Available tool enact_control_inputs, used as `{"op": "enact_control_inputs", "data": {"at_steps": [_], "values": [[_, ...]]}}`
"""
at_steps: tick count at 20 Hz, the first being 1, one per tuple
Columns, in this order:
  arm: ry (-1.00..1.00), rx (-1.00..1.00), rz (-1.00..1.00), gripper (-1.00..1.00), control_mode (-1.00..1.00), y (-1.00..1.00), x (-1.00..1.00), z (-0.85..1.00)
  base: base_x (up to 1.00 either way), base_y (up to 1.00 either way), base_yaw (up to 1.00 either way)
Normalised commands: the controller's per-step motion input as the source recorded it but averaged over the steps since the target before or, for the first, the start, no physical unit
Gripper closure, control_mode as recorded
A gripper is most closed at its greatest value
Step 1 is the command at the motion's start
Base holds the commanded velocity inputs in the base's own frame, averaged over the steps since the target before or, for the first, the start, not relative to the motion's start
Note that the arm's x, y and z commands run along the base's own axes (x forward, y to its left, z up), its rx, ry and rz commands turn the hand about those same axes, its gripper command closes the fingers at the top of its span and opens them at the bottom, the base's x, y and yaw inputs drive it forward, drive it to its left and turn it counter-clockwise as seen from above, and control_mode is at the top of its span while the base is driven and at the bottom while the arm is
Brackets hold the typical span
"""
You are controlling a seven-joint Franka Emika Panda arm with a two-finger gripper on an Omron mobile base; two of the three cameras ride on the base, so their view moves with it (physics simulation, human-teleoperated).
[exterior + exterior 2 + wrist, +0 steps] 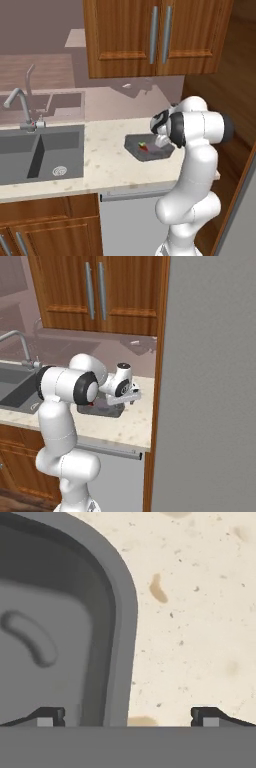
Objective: Take the eggplant and bell pepper out of the freezer and place them in the tupperware container on the counter. Then put the tupperware containing the vegetables back in the freezer.
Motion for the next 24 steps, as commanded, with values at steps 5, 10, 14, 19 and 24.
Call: {"op": "enact_control_inputs", "data": {"at_steps": [5,10,14,19,24], "values": [[0.04,0.0,0.15,1.0,-1.0,0.05,0.05,-0.25,0.0,0.0,0.0],[0.05,0.0,0.1,1.0,-1.0,0.09,-0.04,-0.16,0.0,0.0,0.0],[0.08,0.0,0.03,1.0,-1.0,0.04,-0.2,-0.12,0.0,0.0,0.0],[0.09,0.0,0.0,1.0,-1.0,0.09,-0.27,-0.05,0.0,0.0,0.0],[0.0,0.03,-0.03,1.0,-1.0,0.05,-0.75,0.14,0.0,0.0,0.0]]}}
